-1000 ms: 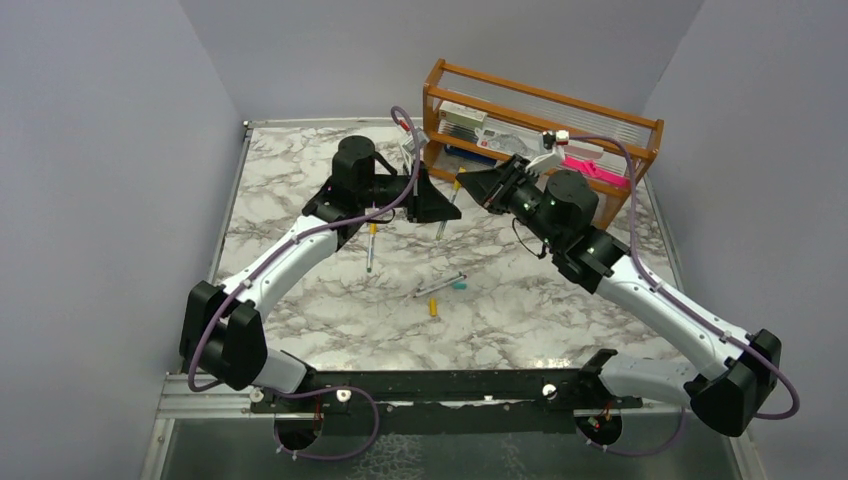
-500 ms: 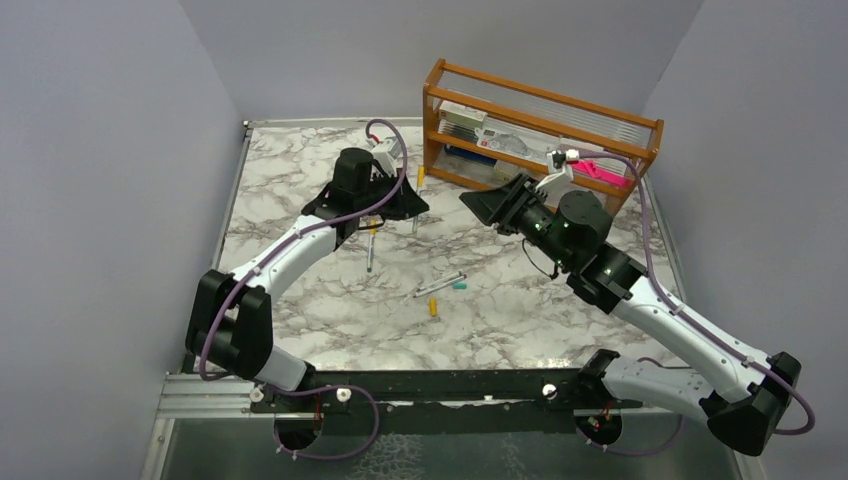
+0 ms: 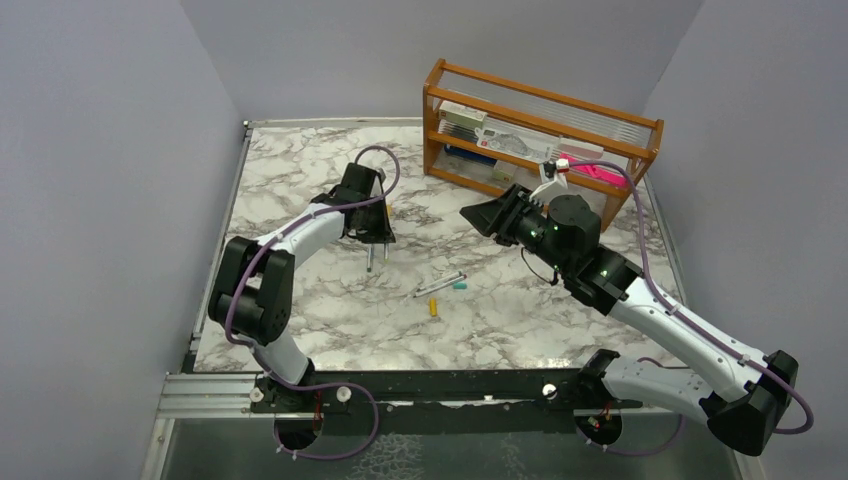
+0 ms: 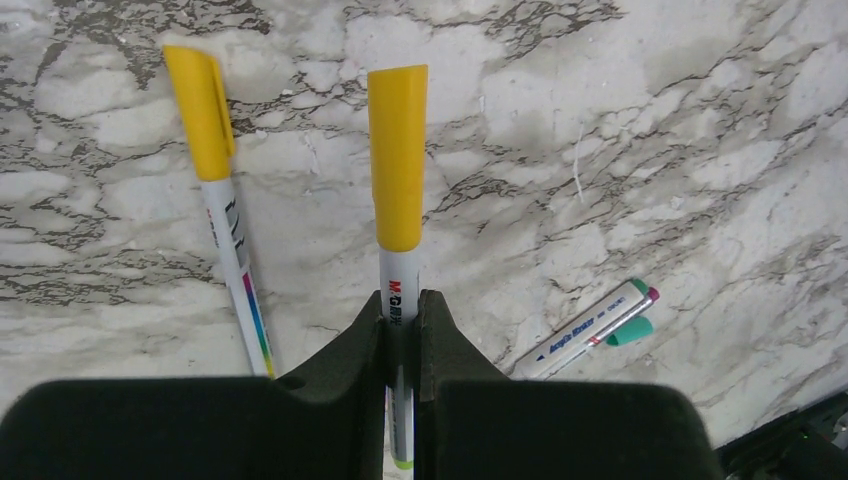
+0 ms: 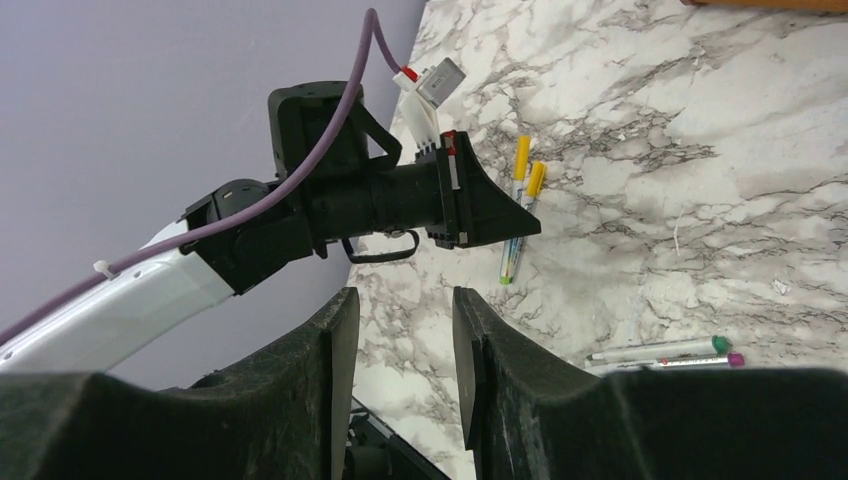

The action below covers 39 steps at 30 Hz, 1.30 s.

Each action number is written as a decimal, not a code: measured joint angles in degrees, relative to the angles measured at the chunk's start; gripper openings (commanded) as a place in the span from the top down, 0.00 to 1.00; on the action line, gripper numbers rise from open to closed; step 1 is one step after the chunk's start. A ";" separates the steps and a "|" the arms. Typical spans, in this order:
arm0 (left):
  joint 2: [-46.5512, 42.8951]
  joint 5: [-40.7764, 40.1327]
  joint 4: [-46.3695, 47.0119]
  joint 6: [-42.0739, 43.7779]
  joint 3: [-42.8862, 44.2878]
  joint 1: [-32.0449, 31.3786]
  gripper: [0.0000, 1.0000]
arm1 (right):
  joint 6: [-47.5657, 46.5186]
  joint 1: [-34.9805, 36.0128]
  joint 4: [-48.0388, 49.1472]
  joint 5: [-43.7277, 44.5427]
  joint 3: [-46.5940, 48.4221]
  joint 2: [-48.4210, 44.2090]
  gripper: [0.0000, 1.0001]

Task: Insert the pens into the pen caps

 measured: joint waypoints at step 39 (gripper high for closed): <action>-10.93 -4.02 -1.66 1.27 1.05 0.72 0.72 | -29.49 4.66 -25.70 -2.58 11.89 39.28 0.27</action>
